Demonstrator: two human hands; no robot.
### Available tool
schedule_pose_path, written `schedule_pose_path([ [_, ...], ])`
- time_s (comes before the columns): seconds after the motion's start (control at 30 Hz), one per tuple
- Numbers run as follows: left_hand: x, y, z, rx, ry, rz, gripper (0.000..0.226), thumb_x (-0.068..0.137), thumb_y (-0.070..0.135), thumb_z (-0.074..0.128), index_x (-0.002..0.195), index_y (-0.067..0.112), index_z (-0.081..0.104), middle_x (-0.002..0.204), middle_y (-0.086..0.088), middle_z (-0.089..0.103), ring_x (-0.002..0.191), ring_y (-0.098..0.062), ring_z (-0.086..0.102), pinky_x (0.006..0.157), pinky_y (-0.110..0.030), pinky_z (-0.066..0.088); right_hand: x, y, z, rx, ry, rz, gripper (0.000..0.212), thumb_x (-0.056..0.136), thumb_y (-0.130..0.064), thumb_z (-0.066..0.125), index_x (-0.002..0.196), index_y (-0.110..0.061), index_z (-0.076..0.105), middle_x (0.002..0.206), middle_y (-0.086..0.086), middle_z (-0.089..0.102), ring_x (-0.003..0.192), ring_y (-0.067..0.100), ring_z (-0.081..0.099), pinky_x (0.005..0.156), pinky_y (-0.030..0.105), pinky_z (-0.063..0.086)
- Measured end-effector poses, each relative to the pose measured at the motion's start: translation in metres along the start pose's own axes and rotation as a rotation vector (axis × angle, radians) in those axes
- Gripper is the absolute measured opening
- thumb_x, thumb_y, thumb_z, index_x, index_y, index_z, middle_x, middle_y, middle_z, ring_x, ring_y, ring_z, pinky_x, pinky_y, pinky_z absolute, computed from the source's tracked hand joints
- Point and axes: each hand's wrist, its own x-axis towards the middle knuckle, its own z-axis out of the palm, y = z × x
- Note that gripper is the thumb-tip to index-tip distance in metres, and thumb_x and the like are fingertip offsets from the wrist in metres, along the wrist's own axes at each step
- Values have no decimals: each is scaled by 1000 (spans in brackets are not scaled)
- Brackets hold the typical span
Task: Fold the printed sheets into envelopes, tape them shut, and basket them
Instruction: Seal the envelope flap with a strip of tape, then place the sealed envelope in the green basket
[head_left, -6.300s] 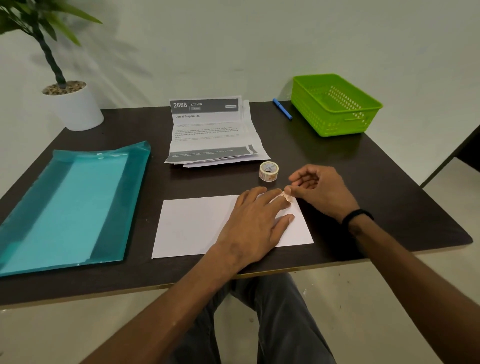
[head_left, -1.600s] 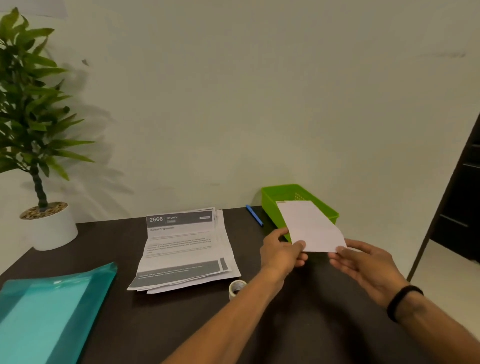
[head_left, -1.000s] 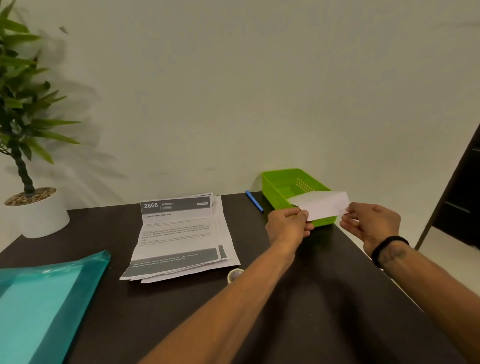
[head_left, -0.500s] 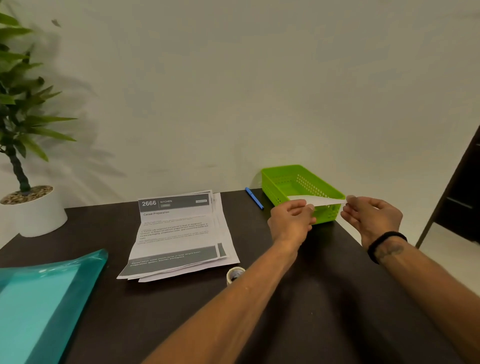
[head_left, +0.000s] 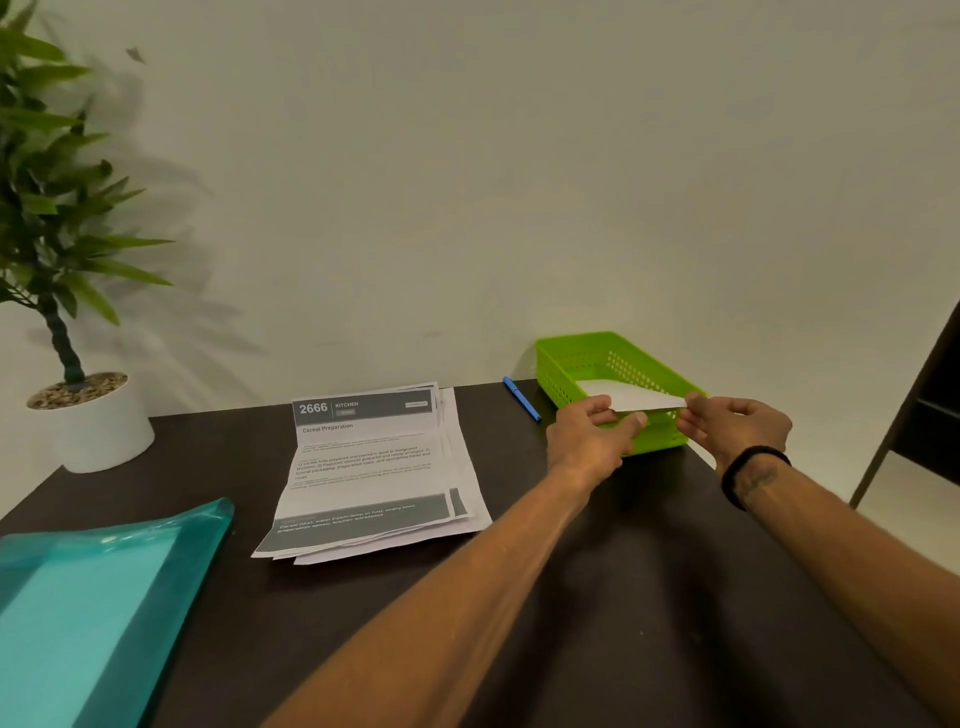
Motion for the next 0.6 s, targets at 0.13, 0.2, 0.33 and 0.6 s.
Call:
schedule_pose_path([
  [0.13, -7, 3, -13, 45, -85, 11, 67, 89, 35, 81, 147, 17, 52, 135, -3, 66, 93, -20, 77, 78, -33, 64, 4, 1, 0, 30, -7, 34, 28, 85, 12, 75, 110, 11, 61, 117, 32, 67, 80, 30, 73, 64, 25, 64],
  [0.2, -10, 6, -20, 66, -100, 12, 64, 90, 33, 80, 146, 17, 53, 134, -3, 67, 95, -20, 77, 81, -34, 63, 2, 1, 0, 50, 3, 43, 23, 84, 15, 74, 99, 6, 60, 125, 35, 63, 96, 38, 73, 69, 27, 64],
  [0.33, -18, 12, -35, 100, -97, 5, 52, 94, 28, 75, 142, 17, 57, 124, 0, 72, 96, -20, 77, 77, -29, 61, -8, 1, -1, 17, 32, 69, 36, 87, 13, 72, 120, 9, 58, 115, 27, 66, 89, 32, 72, 81, 31, 63],
  [0.6, -45, 7, -86, 216, 23, -35, 31, 94, 25, 74, 124, 17, 69, 109, -1, 76, 84, -14, 77, 75, -30, 62, -43, 26, 19, -198, 68, 65, 22, 92, -1, 62, 113, -2, 65, 88, 16, 63, 58, 17, 59, 37, 20, 49],
])
